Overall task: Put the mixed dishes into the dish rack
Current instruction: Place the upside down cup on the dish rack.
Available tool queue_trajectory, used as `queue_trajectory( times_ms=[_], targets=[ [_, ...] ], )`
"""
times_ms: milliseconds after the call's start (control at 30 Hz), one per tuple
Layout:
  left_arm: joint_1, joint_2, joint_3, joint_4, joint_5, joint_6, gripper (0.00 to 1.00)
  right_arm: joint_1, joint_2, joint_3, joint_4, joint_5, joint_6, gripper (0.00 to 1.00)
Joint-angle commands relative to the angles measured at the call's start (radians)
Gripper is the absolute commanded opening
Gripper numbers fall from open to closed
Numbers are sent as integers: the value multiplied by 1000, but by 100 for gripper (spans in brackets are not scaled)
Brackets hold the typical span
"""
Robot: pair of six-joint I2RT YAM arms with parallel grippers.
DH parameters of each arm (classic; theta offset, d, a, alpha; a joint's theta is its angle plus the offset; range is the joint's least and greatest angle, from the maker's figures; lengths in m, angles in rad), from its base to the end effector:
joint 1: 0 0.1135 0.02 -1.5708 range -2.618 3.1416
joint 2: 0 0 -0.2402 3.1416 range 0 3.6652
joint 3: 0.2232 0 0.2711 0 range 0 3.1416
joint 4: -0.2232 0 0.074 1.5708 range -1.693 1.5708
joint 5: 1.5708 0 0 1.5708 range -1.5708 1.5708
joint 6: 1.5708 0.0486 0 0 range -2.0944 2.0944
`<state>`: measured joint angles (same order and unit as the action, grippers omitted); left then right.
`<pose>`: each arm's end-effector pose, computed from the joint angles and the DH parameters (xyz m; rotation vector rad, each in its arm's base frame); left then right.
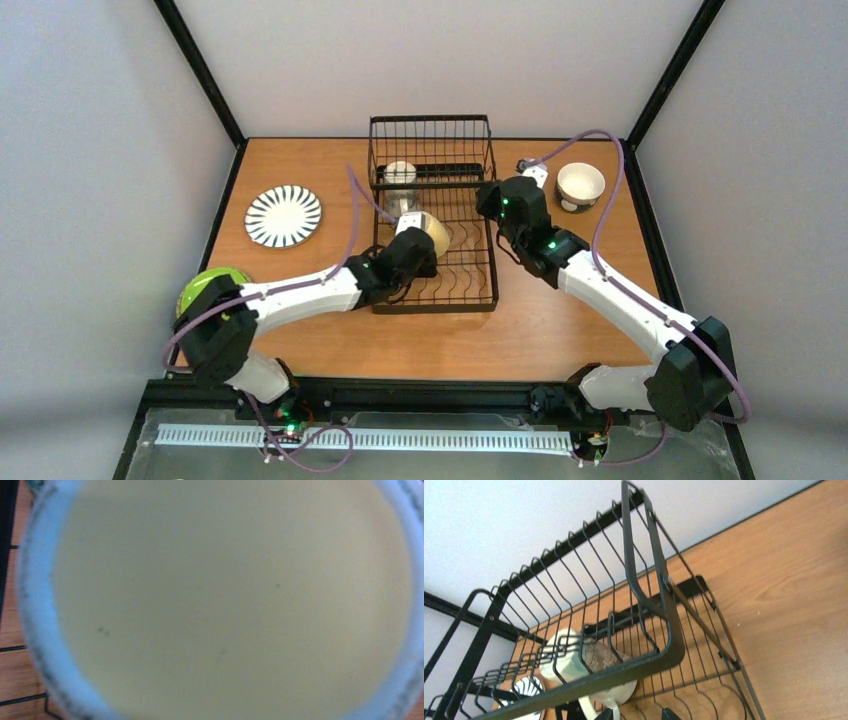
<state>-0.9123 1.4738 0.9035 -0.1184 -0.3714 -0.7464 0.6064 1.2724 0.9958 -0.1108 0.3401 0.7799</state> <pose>0.2243 -0.2611 0.1845 -0.0124 2.2504 -0.4960 0.2813 0.1753 0.2834 0.3967 1.9404 0.5850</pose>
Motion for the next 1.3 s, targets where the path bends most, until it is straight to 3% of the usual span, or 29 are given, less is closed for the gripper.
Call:
queue_trajectory(
  times_ms=[0,233,567,967,1267],
  targets=[
    [-39,71,123,9,-107,15,0,-8,-26,47,15,133,-76,56],
    [-47,200,243,-45,-138,20,0,-21,-33,81,37,219,-130,56],
    [-57,408,477,-204,-208,71,0,-78,-13,124,60,225,-146,56],
    [-56,538,612,-273,-224,125,0,-111,-9,136,76,220,-169,56],
    [-7,536,605,-221,-164,174,0,-119,-1,132,79,214,-182,56]
  ],
)
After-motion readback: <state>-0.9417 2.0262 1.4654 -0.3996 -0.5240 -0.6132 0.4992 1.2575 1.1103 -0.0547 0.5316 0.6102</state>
